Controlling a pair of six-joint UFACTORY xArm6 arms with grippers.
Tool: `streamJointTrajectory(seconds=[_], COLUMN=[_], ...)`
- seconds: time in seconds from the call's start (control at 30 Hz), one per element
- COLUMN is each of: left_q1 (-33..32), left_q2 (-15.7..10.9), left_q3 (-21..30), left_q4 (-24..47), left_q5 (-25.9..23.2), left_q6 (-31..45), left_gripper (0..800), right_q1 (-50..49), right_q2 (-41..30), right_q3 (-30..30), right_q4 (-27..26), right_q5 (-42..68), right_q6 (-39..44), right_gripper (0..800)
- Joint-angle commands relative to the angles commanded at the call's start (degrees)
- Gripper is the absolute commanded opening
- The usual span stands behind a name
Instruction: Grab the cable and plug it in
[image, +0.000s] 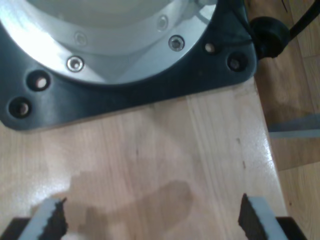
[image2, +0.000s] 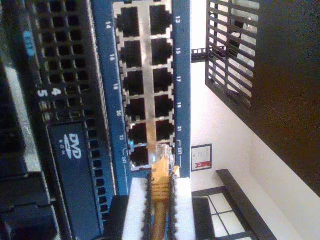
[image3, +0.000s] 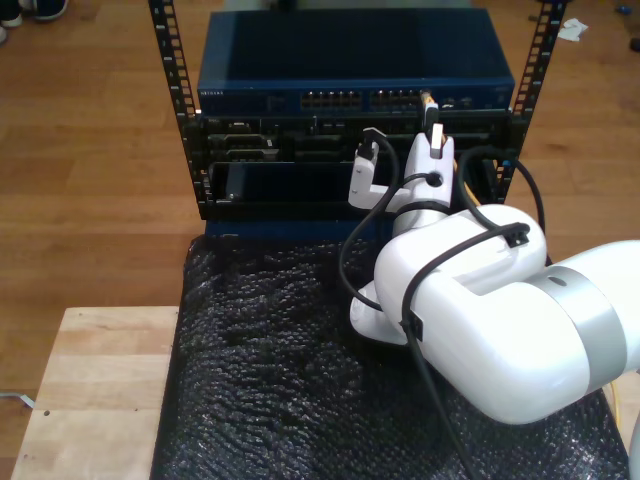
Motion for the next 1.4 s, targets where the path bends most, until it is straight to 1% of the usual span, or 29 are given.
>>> streamJointTrajectory(seconds=[0.57,0.77,0.87,1.1,1.17,1.23,1.27,1.4], left_q1=[0.0,0.0,0.0,0.0,0.0,0.0,0.0,0.0], left_q2=[0.0,0.0,0.0,0.0,0.0,0.0,0.0,0.0], left_q3=[0.0,0.0,0.0,0.1,0.0,0.0,0.0,0.1], left_q4=[0.0,0.0,0.0,0.0,0.0,0.0,0.0,0.0], left_q5=[0.1,0.1,0.1,0.0,0.0,0.1,0.1,0.1], left_q6=[0.0,0.0,0.0,0.0,0.0,0.0,0.0,0.0], left_gripper=[800,800,800,800,800,800,800,800], right_q1=[0.1,0.1,0.0,-0.1,-0.2,-0.3,-0.3,0.2], right_q2=[0.1,1.6,2.2,2.2,2.1,2.1,1.8,-0.4], right_q3=[-1.5,-3.8,-4.7,-4.3,-3.9,-2.9,-2.3,-0.7], right_q4=[-0.1,-0.3,-1.7,-1.8,-1.8,-1.9,-2.0,-2.1], right_q5=[0.2,0.6,0.9,0.9,0.9,0.8,0.7,0.6], right_q6=[-0.2,-0.3,-0.3,-0.2,-0.2,-0.2,-0.1,-0.1], right_gripper=[0,0,0,1,57,149,180,243])
